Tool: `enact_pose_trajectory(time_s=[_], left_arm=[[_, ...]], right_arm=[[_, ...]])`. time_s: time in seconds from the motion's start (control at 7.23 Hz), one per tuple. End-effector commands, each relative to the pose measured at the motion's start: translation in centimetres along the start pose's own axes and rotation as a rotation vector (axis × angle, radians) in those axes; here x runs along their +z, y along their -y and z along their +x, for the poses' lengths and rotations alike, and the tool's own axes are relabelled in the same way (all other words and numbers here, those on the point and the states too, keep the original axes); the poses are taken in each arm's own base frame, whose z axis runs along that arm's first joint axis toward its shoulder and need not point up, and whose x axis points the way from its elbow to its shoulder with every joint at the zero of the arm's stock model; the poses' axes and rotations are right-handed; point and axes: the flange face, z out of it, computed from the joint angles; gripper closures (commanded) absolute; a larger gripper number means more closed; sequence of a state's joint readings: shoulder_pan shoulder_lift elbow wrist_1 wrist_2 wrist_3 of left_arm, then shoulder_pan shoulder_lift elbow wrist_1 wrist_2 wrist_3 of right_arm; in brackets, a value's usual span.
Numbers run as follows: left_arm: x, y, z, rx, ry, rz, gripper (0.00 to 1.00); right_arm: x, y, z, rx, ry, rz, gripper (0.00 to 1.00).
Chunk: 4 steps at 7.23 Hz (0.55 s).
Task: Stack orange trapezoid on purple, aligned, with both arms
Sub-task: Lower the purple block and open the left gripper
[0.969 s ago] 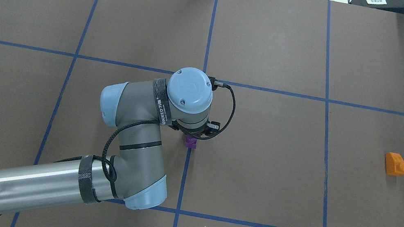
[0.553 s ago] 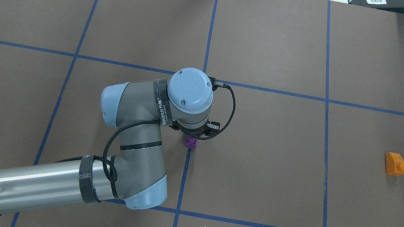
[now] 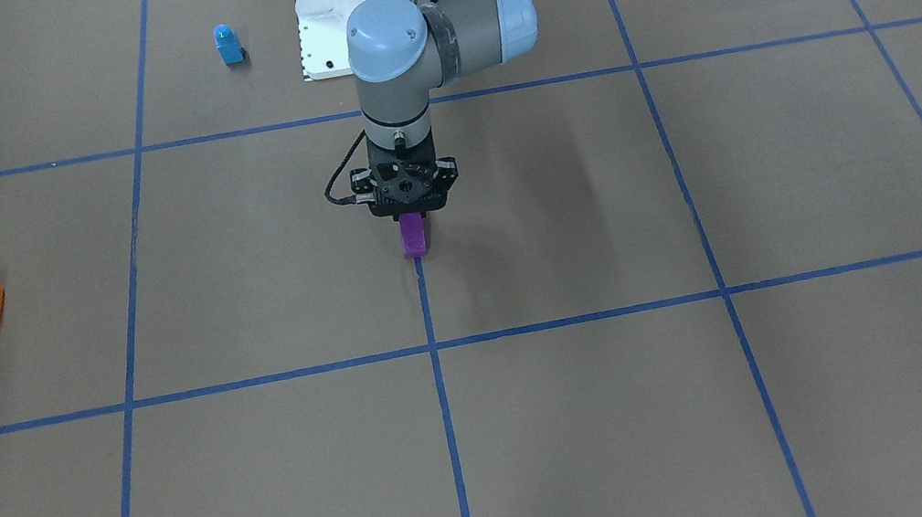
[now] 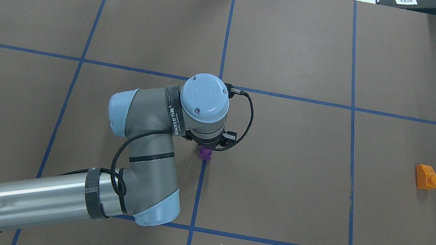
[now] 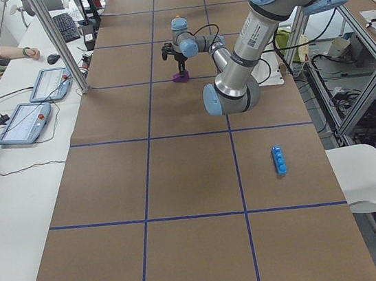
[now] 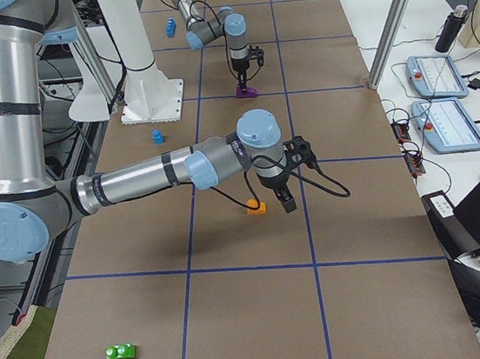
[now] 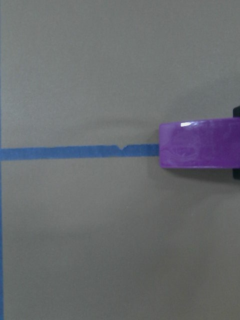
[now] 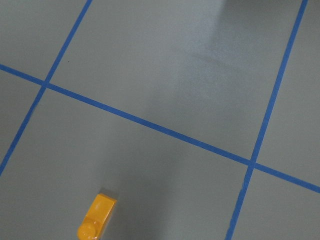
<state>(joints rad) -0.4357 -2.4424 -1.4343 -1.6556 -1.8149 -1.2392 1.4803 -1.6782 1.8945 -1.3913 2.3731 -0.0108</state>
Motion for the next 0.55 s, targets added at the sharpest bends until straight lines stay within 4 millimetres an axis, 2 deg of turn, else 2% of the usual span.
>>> enact_pose_trajectory(time_s=[0.0, 0.14, 0.28, 0.42], left_arm=[[0.0, 0.0, 0.0, 0.002, -0.001, 0.0, 0.15], [-0.1, 0.1, -0.1, 0.002, 0.004, 0.02, 0.01], [-1.4, 0.5, 0.2, 0.025, -0.016, 0.027, 0.0], [-5.1, 0.7, 0.3, 0.093, -0.068, 0.054, 0.0]], right_arm=[[0.0, 0.0, 0.0, 0.0, 0.0, 0.0, 0.0], [0.0, 0.0, 0.0, 0.0, 0.0, 0.0, 0.0], [0.1, 0.0, 0.0, 0.005, 0.003, -0.003, 0.0], [0.1, -0.1, 0.0, 0.039, 0.006, -0.005, 0.0]])
